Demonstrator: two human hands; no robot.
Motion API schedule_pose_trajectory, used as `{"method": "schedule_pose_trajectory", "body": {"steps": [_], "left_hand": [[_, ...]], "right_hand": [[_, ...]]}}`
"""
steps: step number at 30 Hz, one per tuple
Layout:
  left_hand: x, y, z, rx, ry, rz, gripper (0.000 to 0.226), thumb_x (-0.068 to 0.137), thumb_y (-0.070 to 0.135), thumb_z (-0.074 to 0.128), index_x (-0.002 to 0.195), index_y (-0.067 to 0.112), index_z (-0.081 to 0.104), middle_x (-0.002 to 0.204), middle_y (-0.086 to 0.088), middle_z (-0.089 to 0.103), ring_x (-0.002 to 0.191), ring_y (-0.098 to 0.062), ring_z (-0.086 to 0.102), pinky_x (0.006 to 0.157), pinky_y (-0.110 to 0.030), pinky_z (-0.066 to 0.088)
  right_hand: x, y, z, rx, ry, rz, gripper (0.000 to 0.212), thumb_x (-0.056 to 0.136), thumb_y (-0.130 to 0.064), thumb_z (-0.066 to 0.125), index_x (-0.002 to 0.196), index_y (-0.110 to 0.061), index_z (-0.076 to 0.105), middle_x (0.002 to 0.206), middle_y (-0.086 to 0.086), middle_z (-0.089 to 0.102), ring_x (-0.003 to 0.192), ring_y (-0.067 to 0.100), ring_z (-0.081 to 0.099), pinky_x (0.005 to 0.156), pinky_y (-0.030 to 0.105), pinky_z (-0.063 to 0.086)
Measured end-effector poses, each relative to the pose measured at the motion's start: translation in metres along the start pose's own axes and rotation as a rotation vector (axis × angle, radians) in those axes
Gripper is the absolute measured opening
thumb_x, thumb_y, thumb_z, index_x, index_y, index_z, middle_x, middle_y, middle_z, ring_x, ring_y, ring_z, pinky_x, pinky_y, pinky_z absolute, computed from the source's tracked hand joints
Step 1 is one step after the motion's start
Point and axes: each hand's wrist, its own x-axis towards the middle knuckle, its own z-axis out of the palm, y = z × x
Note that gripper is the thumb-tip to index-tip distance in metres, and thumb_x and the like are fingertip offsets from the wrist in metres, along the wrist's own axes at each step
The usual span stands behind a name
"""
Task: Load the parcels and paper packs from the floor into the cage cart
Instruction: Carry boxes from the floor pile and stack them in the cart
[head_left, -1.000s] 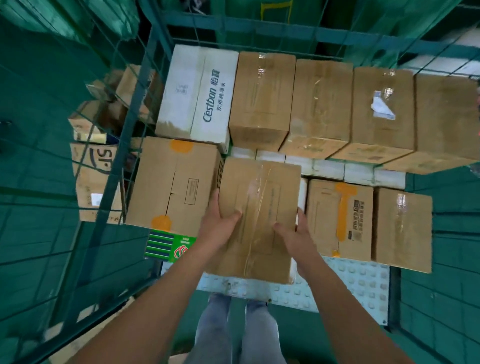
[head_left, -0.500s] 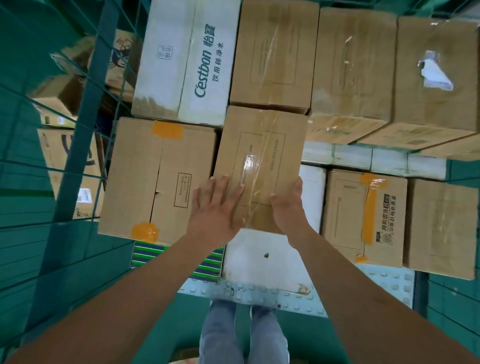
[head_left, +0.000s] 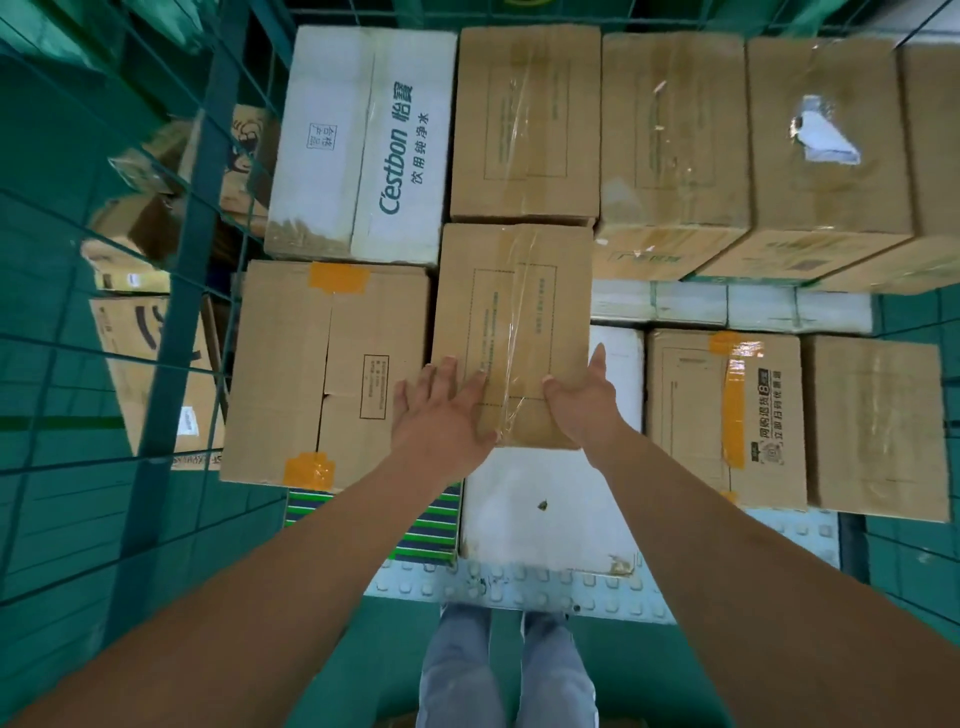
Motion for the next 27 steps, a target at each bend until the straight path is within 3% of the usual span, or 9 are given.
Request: {"method": "schedule_pose_trajectory", "body": {"steps": [5,8,11,15,19,21,23,25,27], "left_hand": [[-0.062,0.013,-0.017,-0.067,-0.015,0.021,0.074,0.101,0.053,0.044,0.163,0.036,0.007,0.172,-0.002,-0.005,0.158,-0.025,0.002,0.125,-0.055,-0.002],[-0.096,0.025,-0.023,-0.166,-0.020,0.005,0.074,0.101,0.051,0.048,0.164,0.034,0.012,0.173,-0.002,0.000,0.158,-0.025,0.007,0.125,-0.054,0.000],[-0.126,0.043,-0.030,-0.301,0.014,0.016,0.072,0.099,0.050,0.052,0.162,0.031,0.023,0.172,-0.002,0.012,0.156,-0.024,0.016,0.125,-0.050,0.012],[-0.172,0.075,-0.034,-0.426,-0.019,0.102,0.070,0.101,0.047,0.053,0.161,0.020,0.027,0.169,-0.003,0.023,0.152,-0.024,0.029,0.121,-0.041,0.028],[-0.208,0.108,-0.024,-0.499,-0.118,0.181,0.068,0.100,0.046,0.057,0.159,0.022,0.033,0.166,-0.003,0.029,0.146,-0.023,0.039,0.118,-0.036,0.034],[-0.226,0.127,-0.020,-0.563,-0.181,0.193,0.065,0.101,0.046,0.057,0.158,0.025,0.035,0.165,0.000,0.028,0.126,-0.017,0.054,0.105,-0.029,0.041],[-0.243,0.148,-0.014,-0.581,-0.239,0.202,0.061,0.102,0.049,0.054,0.157,0.028,0.036,0.163,0.003,0.029,0.104,-0.011,0.054,0.090,-0.029,0.044],[-0.260,0.171,-0.007,-0.570,-0.282,0.238,0.059,0.102,0.051,0.052,0.155,0.030,0.037,0.162,0.005,0.032,0.107,-0.011,0.053,0.086,-0.027,0.041],[-0.275,0.195,0.002,-0.568,-0.328,0.269,0.057,0.103,0.049,0.051,0.155,0.028,0.038,0.159,0.005,0.037,0.098,-0.005,0.056,0.077,-0.025,0.043]], "right_hand": [[-0.093,0.010,-0.021,0.027,-0.024,0.023,0.089,0.103,-0.038,0.055,0.162,-0.038,-0.011,0.165,0.005,0.026,0.120,0.025,0.052,0.089,0.033,0.039],[-0.147,0.024,-0.033,0.061,-0.019,0.024,0.085,0.105,-0.039,0.053,0.163,-0.036,-0.009,0.167,0.005,0.024,0.132,0.026,0.049,0.092,0.031,0.036],[-0.191,0.039,-0.045,0.173,-0.024,0.045,0.087,0.103,-0.048,0.054,0.162,-0.042,-0.009,0.171,0.003,0.016,0.151,0.027,0.031,0.110,0.039,0.031],[-0.247,0.060,-0.062,0.334,0.020,0.095,0.085,0.102,-0.051,0.054,0.162,-0.042,-0.005,0.170,0.000,0.020,0.149,0.031,0.035,0.118,0.046,0.031],[-0.293,0.098,-0.081,0.463,0.098,0.125,0.081,0.102,-0.050,0.053,0.163,-0.043,0.000,0.166,0.001,0.030,0.146,0.030,0.038,0.120,0.051,0.034],[-0.313,0.119,-0.091,0.543,0.139,0.163,0.077,0.102,-0.050,0.052,0.162,-0.044,0.005,0.162,0.003,0.037,0.139,0.030,0.044,0.118,0.052,0.036],[-0.332,0.143,-0.102,0.643,0.177,0.204,0.073,0.102,-0.051,0.052,0.162,-0.044,0.011,0.159,0.004,0.039,0.134,0.032,0.049,0.116,0.052,0.039],[-0.347,0.168,-0.112,0.742,0.209,0.228,0.070,0.101,-0.052,0.054,0.161,-0.043,0.018,0.157,0.003,0.041,0.131,0.033,0.052,0.115,0.051,0.042],[-0.361,0.193,-0.121,0.820,0.247,0.229,0.067,0.102,-0.050,0.053,0.160,-0.039,0.023,0.145,0.003,0.049,0.125,0.028,0.055,0.112,0.047,0.046]]}}
